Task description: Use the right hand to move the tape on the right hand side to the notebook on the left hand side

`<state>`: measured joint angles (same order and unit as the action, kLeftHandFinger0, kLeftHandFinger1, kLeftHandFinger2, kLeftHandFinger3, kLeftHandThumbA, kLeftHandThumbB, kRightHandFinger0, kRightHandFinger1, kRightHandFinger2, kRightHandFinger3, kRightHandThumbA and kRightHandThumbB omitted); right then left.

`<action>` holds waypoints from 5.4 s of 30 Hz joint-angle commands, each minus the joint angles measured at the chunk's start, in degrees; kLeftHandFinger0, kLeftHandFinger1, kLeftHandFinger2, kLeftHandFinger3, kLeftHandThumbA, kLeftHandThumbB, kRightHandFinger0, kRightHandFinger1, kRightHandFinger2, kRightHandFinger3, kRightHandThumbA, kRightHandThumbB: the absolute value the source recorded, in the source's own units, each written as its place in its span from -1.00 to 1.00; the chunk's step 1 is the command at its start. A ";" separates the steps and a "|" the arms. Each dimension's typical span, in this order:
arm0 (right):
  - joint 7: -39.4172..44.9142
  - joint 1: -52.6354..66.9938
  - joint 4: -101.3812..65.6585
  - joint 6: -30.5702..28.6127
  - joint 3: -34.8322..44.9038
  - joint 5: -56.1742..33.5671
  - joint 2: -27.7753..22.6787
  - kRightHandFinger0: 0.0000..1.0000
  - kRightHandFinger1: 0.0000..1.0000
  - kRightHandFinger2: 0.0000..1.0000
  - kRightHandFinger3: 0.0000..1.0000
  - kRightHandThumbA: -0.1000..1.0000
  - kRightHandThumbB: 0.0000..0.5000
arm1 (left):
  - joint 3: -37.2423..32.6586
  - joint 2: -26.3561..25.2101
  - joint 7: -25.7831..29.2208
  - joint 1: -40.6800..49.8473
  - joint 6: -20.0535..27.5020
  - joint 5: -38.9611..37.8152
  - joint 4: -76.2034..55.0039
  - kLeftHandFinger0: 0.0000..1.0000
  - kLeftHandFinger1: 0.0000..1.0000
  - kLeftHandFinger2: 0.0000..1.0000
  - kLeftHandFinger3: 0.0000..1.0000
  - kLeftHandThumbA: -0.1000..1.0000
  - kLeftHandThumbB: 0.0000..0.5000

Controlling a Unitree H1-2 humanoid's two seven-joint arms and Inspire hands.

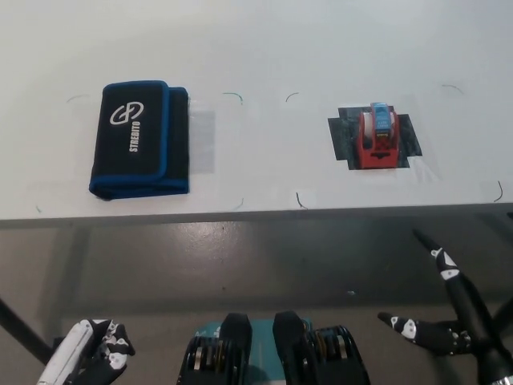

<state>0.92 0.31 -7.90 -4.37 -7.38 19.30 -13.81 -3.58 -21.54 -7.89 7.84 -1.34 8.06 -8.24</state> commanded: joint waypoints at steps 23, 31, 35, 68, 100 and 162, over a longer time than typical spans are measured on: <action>2.00 -36.76 2.30 6.95 7.90 -2.92 -2.81 1.00 1.00 1.00 1.00 0.84 -0.72 | 0.13 -0.50 -1.40 -0.59 1.42 0.87 -0.68 -0.72 -0.75 -0.60 -0.21 -0.81 -0.71; 2.22 -46.19 17.65 4.82 8.28 -4.73 -4.41 1.00 1.00 1.00 1.00 0.75 -0.39 | 0.28 -0.40 -1.40 -0.79 1.55 0.68 -0.58 -0.70 -0.73 -0.57 -0.19 -0.77 -0.70; 4.20 -49.36 25.36 1.37 8.22 -7.95 -5.25 1.00 1.00 1.00 1.00 0.71 -0.43 | 0.20 -0.28 -1.06 -0.83 2.12 1.15 -0.33 -0.70 -0.74 -0.59 -0.18 -0.75 -0.68; 4.94 -46.93 53.47 -8.01 7.99 -13.22 -0.34 1.00 1.00 1.00 1.00 0.75 -0.18 | 0.66 0.15 -1.28 -1.78 2.50 0.06 0.02 -0.75 -0.78 -0.64 -0.23 -0.82 -0.72; 8.69 -51.24 71.14 -18.07 9.57 -20.09 7.71 1.00 1.00 1.00 1.00 0.70 -0.01 | 2.63 1.40 -0.29 -0.05 2.38 0.98 -2.38 -0.80 -0.81 -0.66 -0.23 -0.82 -0.72; 10.96 -49.79 54.77 -18.57 4.02 -17.50 10.78 1.00 1.00 1.00 1.00 0.81 0.23 | 2.77 0.41 -2.30 -2.07 2.08 0.86 -3.33 -0.80 -0.81 -0.65 -0.21 -0.84 -0.75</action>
<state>9.37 -50.14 57.47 -24.37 -1.42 -0.21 -0.27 -1.47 -20.31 -10.14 5.83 -0.75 9.21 -10.20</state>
